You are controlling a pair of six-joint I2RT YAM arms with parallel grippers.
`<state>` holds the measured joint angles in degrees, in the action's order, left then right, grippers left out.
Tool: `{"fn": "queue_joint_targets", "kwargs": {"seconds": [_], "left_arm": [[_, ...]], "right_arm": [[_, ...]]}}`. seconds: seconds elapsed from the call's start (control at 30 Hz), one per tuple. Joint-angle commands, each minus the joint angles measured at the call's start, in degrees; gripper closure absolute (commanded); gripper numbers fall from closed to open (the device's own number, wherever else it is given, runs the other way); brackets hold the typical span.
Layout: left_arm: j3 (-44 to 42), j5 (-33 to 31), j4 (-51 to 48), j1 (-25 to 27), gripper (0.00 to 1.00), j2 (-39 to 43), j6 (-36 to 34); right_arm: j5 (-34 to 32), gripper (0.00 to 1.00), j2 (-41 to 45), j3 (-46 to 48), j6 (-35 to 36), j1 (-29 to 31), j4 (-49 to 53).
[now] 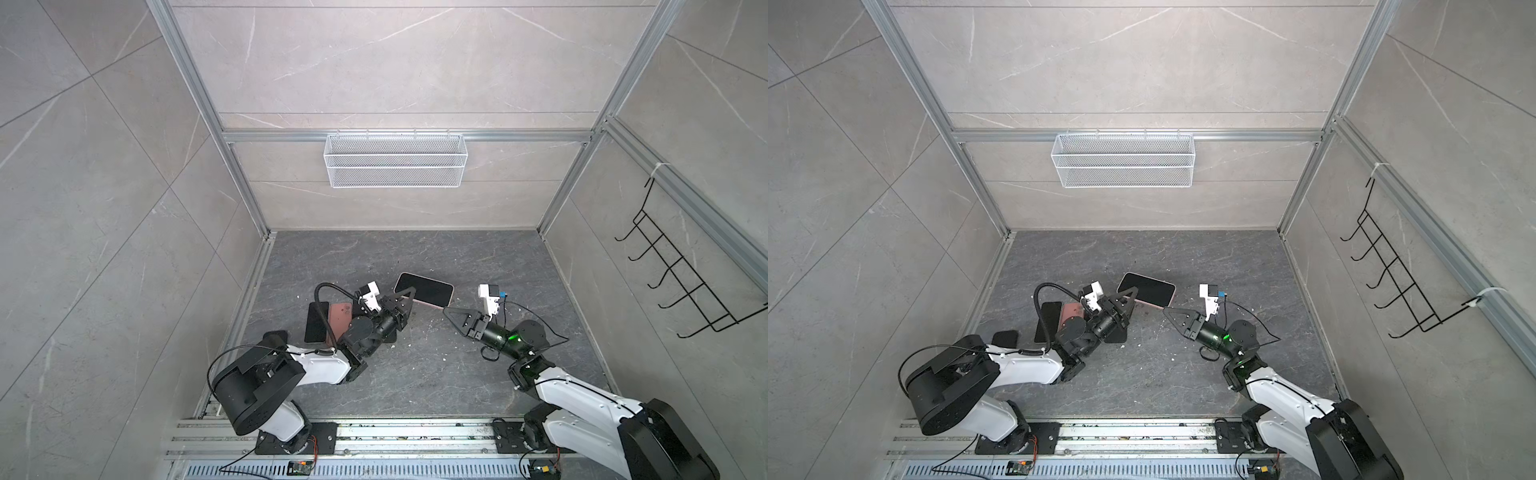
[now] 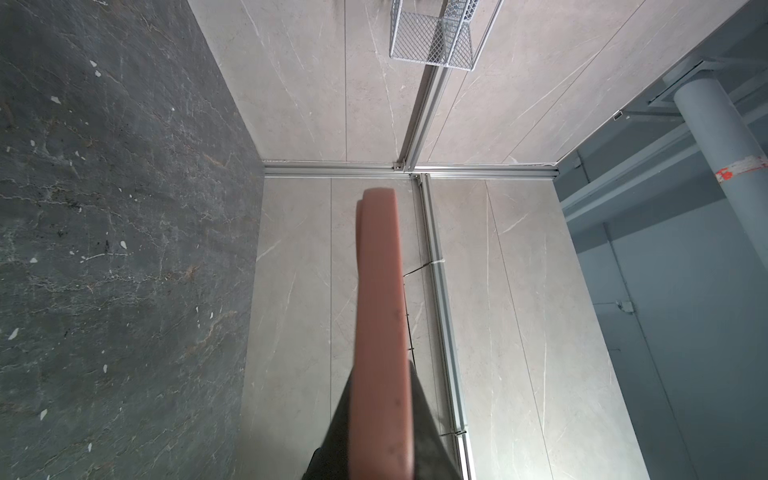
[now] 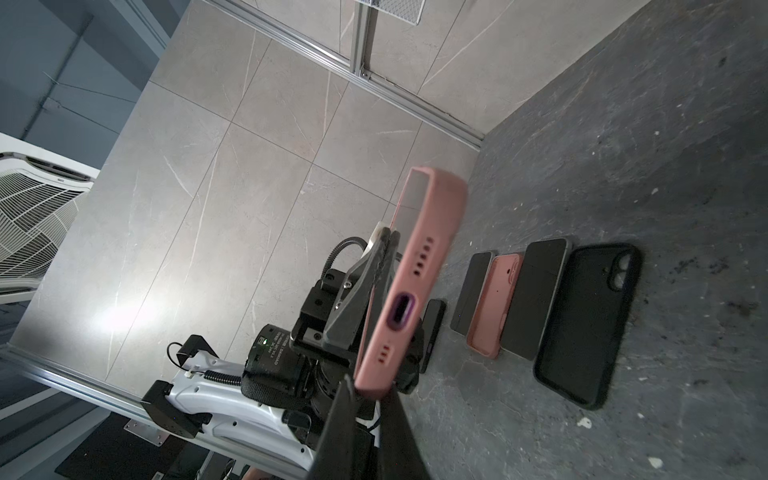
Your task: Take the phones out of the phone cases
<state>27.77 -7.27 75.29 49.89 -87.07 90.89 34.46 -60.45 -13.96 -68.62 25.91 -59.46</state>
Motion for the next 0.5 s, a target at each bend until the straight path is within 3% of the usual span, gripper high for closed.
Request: {"fn": "queue_joint_targets", "kwargs": {"seconds": [0.0,0.17,0.3,0.4,0.47], "left_arm": [[3.09,0.44,5.63,0.30,1.00,-0.28,-0.04],[4.53,2.19,2.28,0.70,1.00,0.00,2.29],[6.12,3.37,-3.64,1.26,1.00,2.35,4.53],[8.24,4.33,-9.50,1.79,1.00,4.85,2.90],[8.08,3.46,-11.23,1.66,1.00,6.20,1.35]], "right_arm": [[0.42,1.00,-0.18,0.16,2.08,0.43,-0.98],[-0.18,1.00,2.19,-2.12,12.59,0.49,11.75],[-6.89,1.00,4.01,-5.01,26.84,0.72,27.73],[-11.24,1.00,0.64,-6.21,31.91,0.70,29.71],[-9.81,1.00,-0.76,-5.71,31.09,0.72,25.67]]}}
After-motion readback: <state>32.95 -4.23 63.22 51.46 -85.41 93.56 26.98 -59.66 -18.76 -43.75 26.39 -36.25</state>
